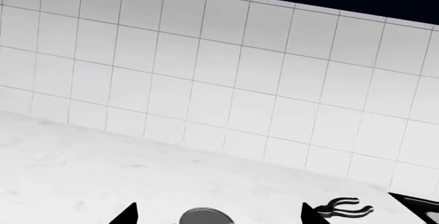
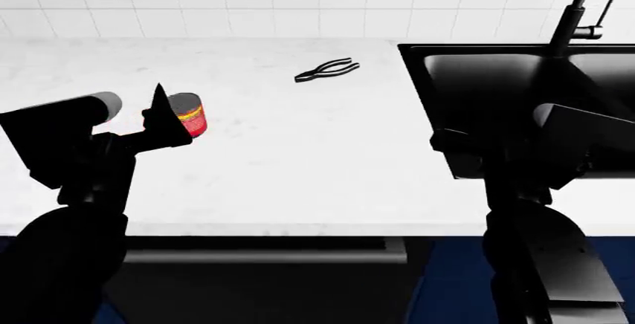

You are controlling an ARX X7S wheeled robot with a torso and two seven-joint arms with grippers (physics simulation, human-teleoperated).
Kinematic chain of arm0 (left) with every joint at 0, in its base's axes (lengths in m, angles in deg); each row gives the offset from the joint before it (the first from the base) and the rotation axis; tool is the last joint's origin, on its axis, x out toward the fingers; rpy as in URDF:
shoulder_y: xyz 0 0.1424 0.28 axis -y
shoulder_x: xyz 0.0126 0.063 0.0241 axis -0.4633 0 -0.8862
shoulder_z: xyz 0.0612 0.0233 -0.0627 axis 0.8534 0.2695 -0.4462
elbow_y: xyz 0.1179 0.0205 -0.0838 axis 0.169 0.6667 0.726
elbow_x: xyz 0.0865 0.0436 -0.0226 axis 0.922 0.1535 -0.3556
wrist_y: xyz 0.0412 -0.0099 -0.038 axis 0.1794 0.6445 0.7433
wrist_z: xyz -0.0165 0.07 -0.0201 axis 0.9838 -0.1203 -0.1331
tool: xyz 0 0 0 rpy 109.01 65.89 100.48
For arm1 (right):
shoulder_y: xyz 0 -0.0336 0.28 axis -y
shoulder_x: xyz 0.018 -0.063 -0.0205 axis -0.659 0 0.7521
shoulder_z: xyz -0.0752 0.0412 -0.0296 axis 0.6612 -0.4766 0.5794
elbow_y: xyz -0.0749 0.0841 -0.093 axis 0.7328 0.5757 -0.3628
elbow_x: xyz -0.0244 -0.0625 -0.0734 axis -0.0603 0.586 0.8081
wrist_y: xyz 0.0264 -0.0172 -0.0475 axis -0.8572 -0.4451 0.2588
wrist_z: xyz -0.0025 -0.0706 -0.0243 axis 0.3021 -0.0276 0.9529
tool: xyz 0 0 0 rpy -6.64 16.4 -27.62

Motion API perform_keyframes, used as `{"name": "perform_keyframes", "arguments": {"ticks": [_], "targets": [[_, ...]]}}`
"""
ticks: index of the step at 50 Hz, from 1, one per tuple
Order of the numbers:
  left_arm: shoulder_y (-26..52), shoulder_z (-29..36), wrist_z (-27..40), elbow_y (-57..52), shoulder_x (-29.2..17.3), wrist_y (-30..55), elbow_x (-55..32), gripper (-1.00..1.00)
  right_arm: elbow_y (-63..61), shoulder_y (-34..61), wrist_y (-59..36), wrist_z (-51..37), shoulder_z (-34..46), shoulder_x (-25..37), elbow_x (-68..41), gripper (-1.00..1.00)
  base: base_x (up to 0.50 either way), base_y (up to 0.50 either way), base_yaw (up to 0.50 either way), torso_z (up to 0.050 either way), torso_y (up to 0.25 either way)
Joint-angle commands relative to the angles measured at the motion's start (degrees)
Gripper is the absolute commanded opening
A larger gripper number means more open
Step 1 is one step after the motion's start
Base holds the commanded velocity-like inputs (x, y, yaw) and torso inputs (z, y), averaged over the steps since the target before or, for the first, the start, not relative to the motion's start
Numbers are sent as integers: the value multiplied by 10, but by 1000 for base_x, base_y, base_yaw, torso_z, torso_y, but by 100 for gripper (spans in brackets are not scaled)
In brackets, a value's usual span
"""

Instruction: Pick the cans from the counter and place them in their designated side in the cabinet.

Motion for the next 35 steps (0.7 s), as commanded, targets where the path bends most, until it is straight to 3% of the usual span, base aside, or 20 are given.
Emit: {"name": "perform_keyframes", "arguments": {"ticks": [1, 35], "targets": [[1, 1, 1, 2, -2, -2, 1, 100, 4, 1, 2, -1, 8, 3, -6, 100, 0, 500, 0, 0, 0], [0, 6, 6, 5, -10, -8, 15, 100, 23, 14, -20, 22, 32, 14, -48, 100, 19, 500, 0, 0, 0]]}}
